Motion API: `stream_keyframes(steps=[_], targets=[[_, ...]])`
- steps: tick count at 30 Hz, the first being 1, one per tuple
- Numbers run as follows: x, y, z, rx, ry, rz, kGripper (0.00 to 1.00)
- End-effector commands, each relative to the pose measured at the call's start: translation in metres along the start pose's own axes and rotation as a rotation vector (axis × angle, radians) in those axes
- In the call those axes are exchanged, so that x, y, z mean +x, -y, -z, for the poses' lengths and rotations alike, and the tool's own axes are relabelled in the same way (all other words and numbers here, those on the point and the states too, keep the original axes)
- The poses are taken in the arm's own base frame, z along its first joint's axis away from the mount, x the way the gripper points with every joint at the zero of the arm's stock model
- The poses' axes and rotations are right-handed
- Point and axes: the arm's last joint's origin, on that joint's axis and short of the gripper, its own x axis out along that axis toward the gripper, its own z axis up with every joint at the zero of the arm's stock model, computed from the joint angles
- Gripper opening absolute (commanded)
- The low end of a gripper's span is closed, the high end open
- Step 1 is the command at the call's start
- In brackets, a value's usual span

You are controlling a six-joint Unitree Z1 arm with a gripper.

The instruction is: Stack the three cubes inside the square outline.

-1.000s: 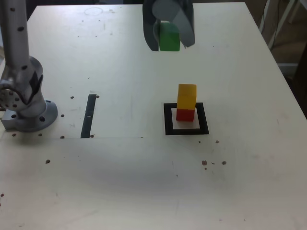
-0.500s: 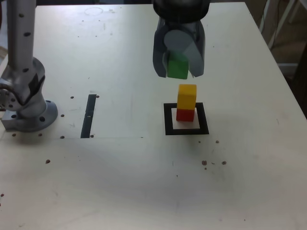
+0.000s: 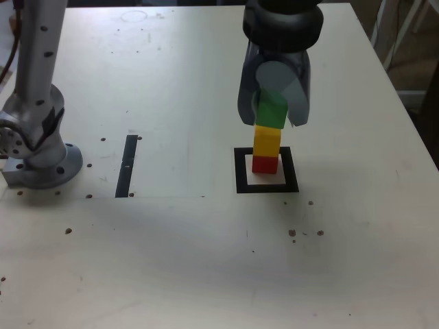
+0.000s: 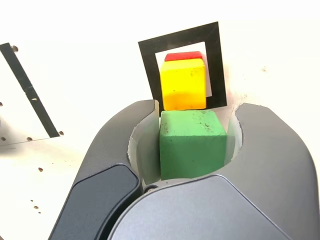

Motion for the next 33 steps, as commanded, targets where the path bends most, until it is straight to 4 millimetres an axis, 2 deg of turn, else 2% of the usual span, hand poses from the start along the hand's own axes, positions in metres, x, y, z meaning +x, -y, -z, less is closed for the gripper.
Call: stream_keyframes(steps=[1, 7, 18, 27, 33], targets=[[0.002, -0.003, -0.002, -0.003, -0.001, 0.004, 0.28], [0.007, -0.005, -0.002, -0.012, -0.008, -0.001, 0.28], [0.026, -0.015, -0.002, -0.050, -0.032, 0.029, 0.28], [0.027, -0.020, -0.002, -0.065, -0.024, 0.029, 0.28], [0.028, -0.023, -0.002, -0.079, -0.023, 0.029, 0.35]])
